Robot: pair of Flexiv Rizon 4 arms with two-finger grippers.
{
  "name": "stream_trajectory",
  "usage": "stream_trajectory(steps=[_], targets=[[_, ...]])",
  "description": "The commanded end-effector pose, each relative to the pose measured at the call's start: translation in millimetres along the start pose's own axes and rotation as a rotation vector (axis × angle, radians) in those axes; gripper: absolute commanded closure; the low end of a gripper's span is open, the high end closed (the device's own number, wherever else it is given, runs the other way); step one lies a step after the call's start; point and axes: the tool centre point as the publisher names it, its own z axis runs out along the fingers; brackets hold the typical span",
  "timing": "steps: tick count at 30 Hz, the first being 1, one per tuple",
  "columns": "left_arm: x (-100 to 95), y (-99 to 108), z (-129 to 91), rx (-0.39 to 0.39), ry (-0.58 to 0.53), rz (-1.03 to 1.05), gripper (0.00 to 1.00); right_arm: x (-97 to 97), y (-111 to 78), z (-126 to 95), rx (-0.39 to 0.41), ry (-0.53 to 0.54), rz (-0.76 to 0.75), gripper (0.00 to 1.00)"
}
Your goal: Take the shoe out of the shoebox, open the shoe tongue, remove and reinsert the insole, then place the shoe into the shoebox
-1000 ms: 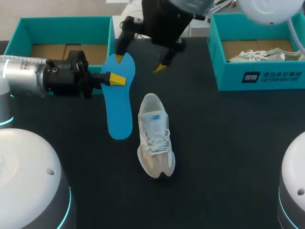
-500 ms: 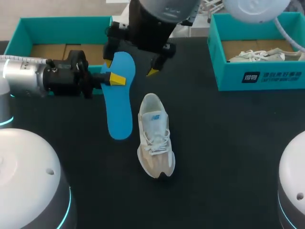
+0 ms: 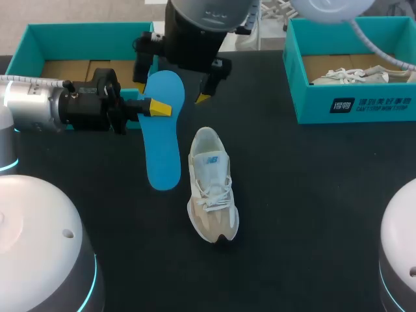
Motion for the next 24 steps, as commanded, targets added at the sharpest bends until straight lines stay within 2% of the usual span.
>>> stream_trajectory(steps=[1,2,7,15,24], targets=[[0.7,1,0,0.001,-0.003,0.000,1.00,4.7,-2.0,7,0.023,-0.011,0.001,0.00],[0.7,1,0,0.001,-0.003,0.000,1.00,7.3,-2.7,11,0.054,-0.039,0.000,0.00],[0.7,1,0,0.001,-0.003,0.000,1.00,15.6,-7.0,20,0.072,-0.105,-0.004,0.00],[0.7,1,0,0.001,-0.003,0.000,1.00,21.4,-15.4,33,0.051,-0.041,0.028,0.00],[0.7,1,0,0.001,-0.003,0.000,1.00,21.4,-15.4,33,0.051,-0.041,0.028,0.00]])
